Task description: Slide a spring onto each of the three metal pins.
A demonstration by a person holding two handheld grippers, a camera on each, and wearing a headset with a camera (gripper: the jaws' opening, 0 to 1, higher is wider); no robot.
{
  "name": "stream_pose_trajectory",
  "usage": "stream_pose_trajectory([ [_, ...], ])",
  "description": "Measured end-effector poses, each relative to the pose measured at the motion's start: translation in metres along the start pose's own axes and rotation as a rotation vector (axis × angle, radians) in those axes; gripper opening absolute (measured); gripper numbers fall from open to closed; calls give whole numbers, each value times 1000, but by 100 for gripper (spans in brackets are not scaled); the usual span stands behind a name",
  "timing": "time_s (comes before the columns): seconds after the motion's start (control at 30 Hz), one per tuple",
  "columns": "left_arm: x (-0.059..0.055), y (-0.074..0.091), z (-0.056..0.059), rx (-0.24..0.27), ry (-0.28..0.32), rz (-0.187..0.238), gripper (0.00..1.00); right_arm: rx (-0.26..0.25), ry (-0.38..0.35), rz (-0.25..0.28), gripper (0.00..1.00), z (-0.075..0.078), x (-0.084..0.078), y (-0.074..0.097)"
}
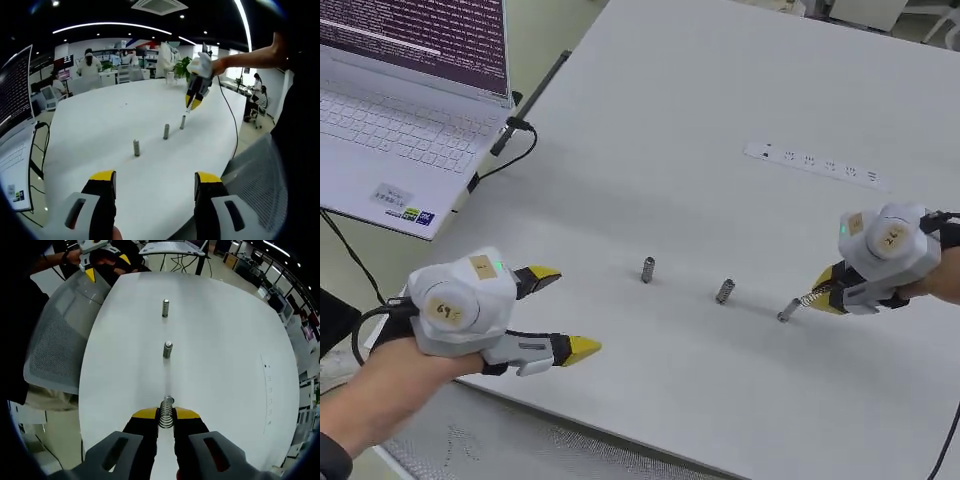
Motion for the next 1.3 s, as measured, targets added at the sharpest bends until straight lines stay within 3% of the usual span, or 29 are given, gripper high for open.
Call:
stream_pose_trajectory([
  [0.4, -4, 3, -5, 17, 21, -4, 59, 23, 18, -14, 9, 11, 0, -11],
  [1.3, -7, 6, -10, 35, 46, -9, 58, 91, 72, -71, 9, 12, 0, -39],
])
Point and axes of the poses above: the centre of the closed fingertips' face, and the gripper's own axes: y roughly backward along the fingers, z roughly to its right, x roughly out of its top, the point moved 8 cm from there along y, roughly backward along the fingers, and after that the axes turned 14 degrees about y, right-handed, at the moved point
